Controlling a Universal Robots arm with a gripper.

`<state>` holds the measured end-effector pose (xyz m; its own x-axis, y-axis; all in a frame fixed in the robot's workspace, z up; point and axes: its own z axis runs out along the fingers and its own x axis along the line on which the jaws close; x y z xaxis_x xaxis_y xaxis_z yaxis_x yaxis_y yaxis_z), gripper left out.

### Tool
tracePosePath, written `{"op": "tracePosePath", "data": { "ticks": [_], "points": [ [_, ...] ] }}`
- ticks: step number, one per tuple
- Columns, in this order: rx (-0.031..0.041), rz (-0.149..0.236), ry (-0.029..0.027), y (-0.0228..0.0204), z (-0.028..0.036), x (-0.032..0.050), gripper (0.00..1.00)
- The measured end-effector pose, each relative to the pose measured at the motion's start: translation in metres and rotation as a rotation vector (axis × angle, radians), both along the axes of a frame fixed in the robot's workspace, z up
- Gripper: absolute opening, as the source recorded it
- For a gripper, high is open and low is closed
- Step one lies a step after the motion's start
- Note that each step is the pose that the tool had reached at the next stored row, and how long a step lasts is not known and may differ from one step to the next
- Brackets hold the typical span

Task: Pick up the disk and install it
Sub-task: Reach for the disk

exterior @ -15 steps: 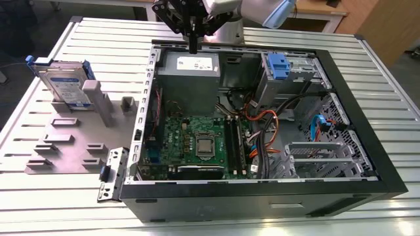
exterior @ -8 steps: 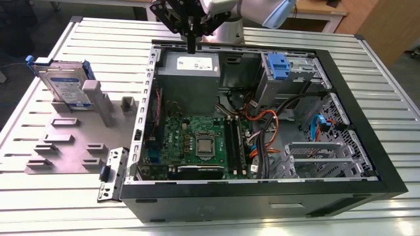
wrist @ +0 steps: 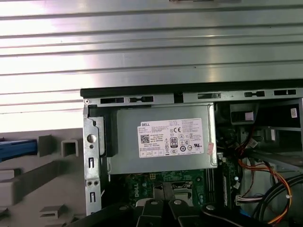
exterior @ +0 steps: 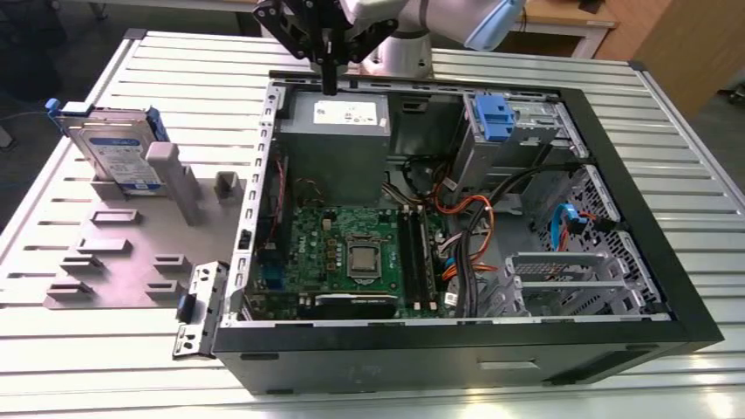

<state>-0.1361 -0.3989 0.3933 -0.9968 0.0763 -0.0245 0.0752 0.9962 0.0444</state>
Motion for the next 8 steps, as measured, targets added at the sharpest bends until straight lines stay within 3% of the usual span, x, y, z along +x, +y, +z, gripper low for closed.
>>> {"op": "tracePosePath", "data": {
  "ticks": [8],
  "points": [
    [0.0000,0.000,0.0000,0.0000,-0.0001,-0.0123,0.11]
  ]
}}
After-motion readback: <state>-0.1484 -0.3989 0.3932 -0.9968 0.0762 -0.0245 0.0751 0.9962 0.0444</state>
